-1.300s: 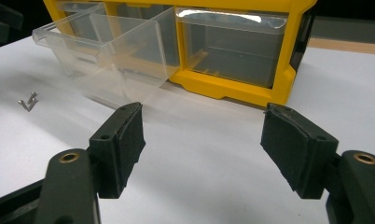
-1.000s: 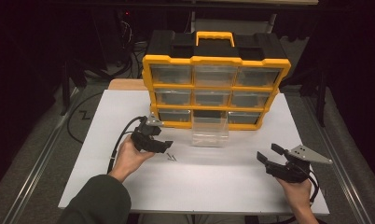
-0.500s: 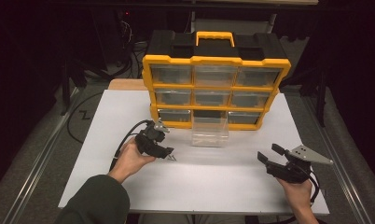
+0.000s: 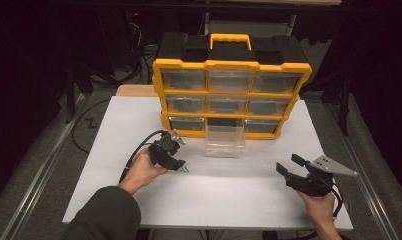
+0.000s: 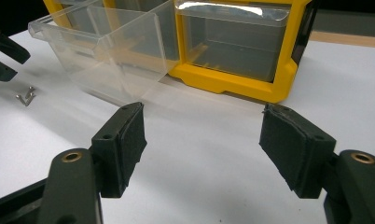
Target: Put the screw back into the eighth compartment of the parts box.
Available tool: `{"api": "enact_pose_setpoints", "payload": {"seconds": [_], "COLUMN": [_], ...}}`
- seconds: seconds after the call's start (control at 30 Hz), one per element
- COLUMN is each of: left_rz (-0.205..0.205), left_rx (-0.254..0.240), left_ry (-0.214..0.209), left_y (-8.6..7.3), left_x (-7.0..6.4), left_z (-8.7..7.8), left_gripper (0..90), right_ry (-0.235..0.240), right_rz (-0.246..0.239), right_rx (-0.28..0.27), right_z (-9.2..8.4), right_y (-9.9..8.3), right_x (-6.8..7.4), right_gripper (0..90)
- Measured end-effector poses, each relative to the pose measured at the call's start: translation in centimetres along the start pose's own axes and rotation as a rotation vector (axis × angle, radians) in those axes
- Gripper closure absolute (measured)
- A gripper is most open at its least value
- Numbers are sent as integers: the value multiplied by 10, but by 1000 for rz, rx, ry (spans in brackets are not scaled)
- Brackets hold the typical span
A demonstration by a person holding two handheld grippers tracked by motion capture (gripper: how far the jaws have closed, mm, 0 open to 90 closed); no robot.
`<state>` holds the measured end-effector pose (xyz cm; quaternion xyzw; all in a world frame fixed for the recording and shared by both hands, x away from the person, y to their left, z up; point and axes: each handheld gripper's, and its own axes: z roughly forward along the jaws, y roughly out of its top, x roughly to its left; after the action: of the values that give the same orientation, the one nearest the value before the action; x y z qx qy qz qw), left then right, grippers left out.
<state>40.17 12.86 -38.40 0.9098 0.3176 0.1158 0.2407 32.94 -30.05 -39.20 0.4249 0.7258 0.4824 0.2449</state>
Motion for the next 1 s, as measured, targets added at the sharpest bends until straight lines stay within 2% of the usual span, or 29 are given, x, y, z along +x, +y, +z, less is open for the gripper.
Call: {"api": "enact_pose_setpoints", "payload": {"seconds": [0.2,0.53,0.83,1.0], "left_rz": [13,36,68,78], "left_rx": [21,41,68,81], "left_ry": [1,-23,-54,-65], "left_y": [0,4,4,4], "left_x": [0,-6,-13,-15], "left_z": [6,11,10,13], "left_gripper": [522,526,607,622], "right_ry": [-5,-5,-4,-4], "right_rz": [0,0,-2,-1], "right_rx": [1,4,3,3], "right_z": [-1,-1,-1,-1], "right_y": [0,0,0,0], "right_x": [-1,-1,-1,-1], "right_gripper": [329,330,331,331]}}
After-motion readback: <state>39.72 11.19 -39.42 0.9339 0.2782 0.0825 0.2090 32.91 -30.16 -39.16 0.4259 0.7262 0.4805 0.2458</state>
